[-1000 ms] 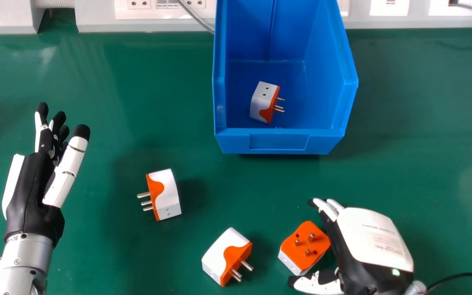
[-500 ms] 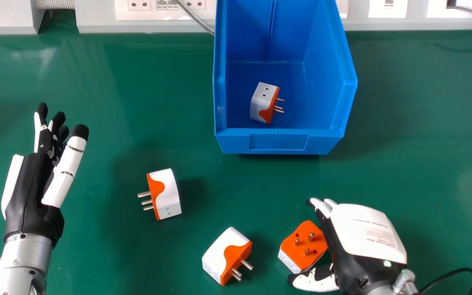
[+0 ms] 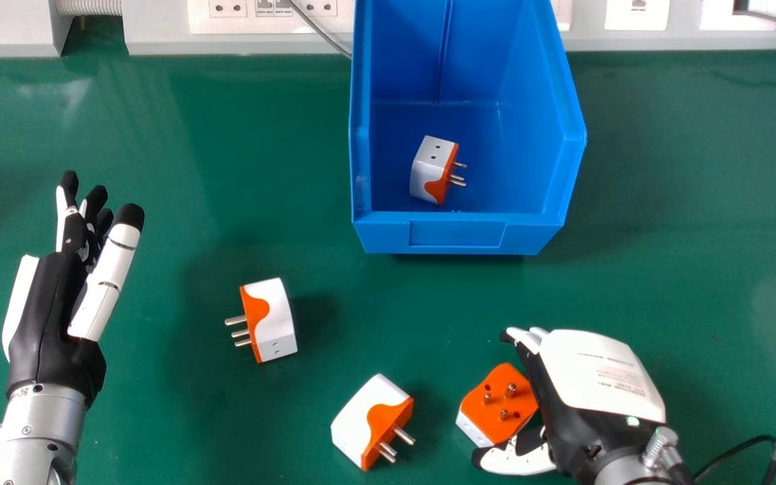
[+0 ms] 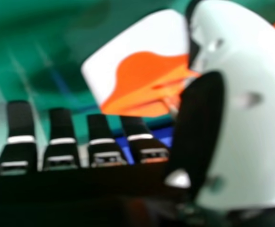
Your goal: Pick all objects and put in blue box
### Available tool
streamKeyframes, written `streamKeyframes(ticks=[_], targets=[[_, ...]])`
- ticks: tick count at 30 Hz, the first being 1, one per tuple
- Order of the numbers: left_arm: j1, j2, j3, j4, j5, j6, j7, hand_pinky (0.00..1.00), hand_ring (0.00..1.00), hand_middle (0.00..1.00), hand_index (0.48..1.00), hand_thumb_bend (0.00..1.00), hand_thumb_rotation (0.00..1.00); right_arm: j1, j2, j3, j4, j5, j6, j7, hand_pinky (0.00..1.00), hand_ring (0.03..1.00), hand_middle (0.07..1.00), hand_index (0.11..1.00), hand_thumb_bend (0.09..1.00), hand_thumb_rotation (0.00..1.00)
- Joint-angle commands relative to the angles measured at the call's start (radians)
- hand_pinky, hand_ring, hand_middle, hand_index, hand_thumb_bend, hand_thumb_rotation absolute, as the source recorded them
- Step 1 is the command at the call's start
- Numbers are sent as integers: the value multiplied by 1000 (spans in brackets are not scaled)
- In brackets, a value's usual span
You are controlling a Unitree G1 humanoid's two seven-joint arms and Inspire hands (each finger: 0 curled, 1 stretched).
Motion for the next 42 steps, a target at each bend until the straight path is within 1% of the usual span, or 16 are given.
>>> streamKeyframes(ticks=[1, 4, 9, 12, 14, 18, 21, 23, 25, 28, 30, 32, 34, 36, 40, 42], targets=[[-4, 8, 1, -35, 1, 2, 5, 1000, 1000, 1000, 1000, 560, 752, 2, -2, 3, 15, 9, 12, 49, 753, 858, 905, 871, 480, 311], [-1, 6, 0, -50, 1, 13, 8, 1000, 1000, 1000, 1000, 561, 753, -11, -12, 8, 25, -2, 10, 80, 753, 858, 906, 872, 477, 313], [-2, 3, 1, -59, -3, 26, 11, 1000, 1000, 1000, 1000, 559, 753, -40, -30, 15, 44, -26, 13, 159, 753, 858, 905, 873, 471, 320], [2, -1, 1, -77, -1, 36, 16, 1000, 1000, 1000, 1000, 560, 753, -43, -28, 17, 38, -39, 19, 188, 752, 859, 905, 874, 469, 307], [0, -1, 1, -76, 0, 37, 18, 1000, 1000, 1000, 1000, 566, 753, -44, -27, 20, 37, -48, 23, 201, 758, 861, 906, 875, 470, 278], [4, -1, -3, -87, 2, 36, 20, 1000, 1000, 1000, 1000, 573, 754, -37, -24, 24, 33, -61, 23, 211, 773, 872, 918, 879, 470, 246], [3, 2, -3, -85, 2, 29, 17, 1000, 1000, 1000, 1000, 576, 757, -34, -19, 24, 30, -64, 18, 209, 791, 891, 935, 885, 469, 223], [-2, 4, -2, -73, 2, 21, 14, 1000, 1000, 1000, 1000, 577, 758, -28, -20, 26, 33, -61, 8, 189, 804, 902, 944, 889, 469, 214], [-3, 5, -3, -71, 4, 18, 14, 1000, 1000, 1000, 1000, 577, 759, -23, -21, 30, 41, -54, -5, 162, 811, 907, 948, 891, 469, 211], [-6, 7, -2, -69, 4, 23, 14, 1000, 1000, 1000, 1000, 576, 761, -21, -20, 33, 54, -47, -18, 134, 845, 924, 960, 898, 486, 203], [-2, 8, -2, -81, 4, 30, 16, 1000, 1000, 1000, 1000, 576, 762, -25, -14, 37, 70, -40, -23, 115, 857, 930, 963, 902, 493, 203], [-6, 10, -1, -78, 3, 33, 15, 1000, 1000, 1000, 1000, 573, 762, -34, -9, 43, 92, -34, -24, 102, 874, 935, 966, 905, 500, 203], [-7, 10, -1, -77, 2, 35, 15, 1000, 1000, 1000, 1000, 567, 763, -44, -9, 51, 110, -32, -24, 95, 894, 941, 969, 908, 506, 205], [-5, 8, -1, -83, 1, 37, 16, 1000, 1000, 1000, 1000, 563, 763, -55, -12, 58, 126, -32, -27, 87, 899, 943, 970, 909, 508, 205], [-8, 7, 0, -80, -2, 40, 16, 1000, 1000, 1000, 1000, 553, 762, -77, -11, 62, 142, -23, -26, 85, 911, 948, 970, 910, 491, 199], [-9, 7, -1, -80, -1, 40, 17, 1000, 1000, 1000, 1000, 552, 762, -87, -8, 65, 157, -20, -24, 84, 913, 949, 969, 909, 482, 195]])
